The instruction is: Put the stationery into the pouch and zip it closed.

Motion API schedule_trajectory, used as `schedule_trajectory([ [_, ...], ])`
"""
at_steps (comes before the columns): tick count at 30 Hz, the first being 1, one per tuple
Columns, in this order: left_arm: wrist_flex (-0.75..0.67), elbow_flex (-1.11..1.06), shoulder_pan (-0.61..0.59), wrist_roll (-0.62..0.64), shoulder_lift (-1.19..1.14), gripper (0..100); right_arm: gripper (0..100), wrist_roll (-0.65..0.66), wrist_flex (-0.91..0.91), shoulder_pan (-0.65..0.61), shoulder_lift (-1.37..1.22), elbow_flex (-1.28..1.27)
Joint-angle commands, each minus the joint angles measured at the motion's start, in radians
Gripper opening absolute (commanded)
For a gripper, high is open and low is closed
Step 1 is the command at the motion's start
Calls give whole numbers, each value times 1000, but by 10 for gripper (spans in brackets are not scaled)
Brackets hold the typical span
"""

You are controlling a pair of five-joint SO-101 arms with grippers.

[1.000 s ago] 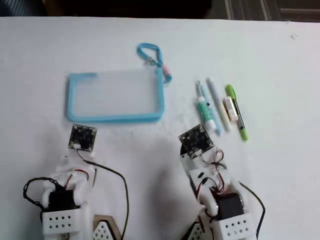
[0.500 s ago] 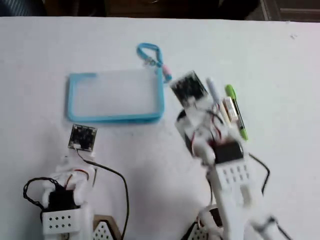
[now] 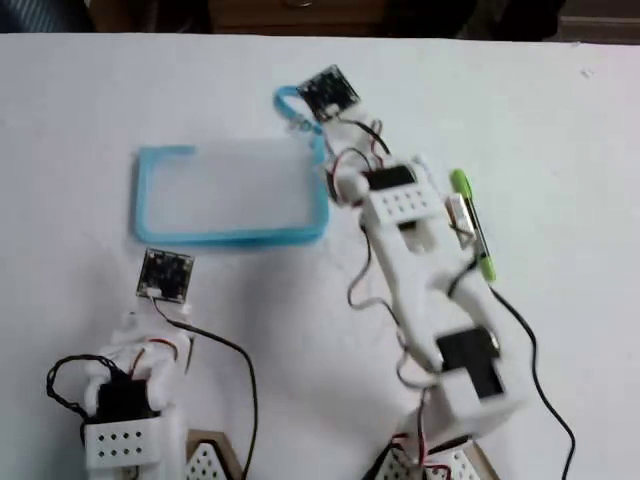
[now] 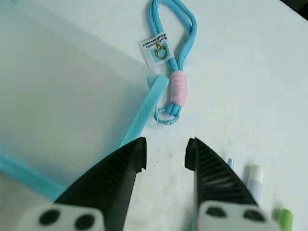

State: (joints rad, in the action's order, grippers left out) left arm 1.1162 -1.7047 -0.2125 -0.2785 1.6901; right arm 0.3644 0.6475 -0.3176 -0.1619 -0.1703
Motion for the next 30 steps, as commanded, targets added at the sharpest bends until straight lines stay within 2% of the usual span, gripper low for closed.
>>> schedule_trajectory([
  [1, 5, 6, -2, -6, 13, 25, 157, -6, -16, -15, -168, 226],
  [6, 5, 6, -2, -6, 13, 25, 254, -34, 2, -12, -463, 566],
  [11, 5, 6, -2, -6, 13, 25, 259, -78, 160, -15, -748, 971],
  [18, 5, 6, -2, -6, 13, 25, 252, -77, 377, -8, -1125, 1458],
  [21, 5, 6, -2, -6, 13, 25, 184, -75, 472, -10, -1225, 1606],
  [25, 5, 6, -2, -6, 13, 25, 27, -75, 541, -10, -1288, 1722],
  [30, 5, 6, -2, -6, 13, 25, 16, -75, 662, -15, -1280, 1765],
])
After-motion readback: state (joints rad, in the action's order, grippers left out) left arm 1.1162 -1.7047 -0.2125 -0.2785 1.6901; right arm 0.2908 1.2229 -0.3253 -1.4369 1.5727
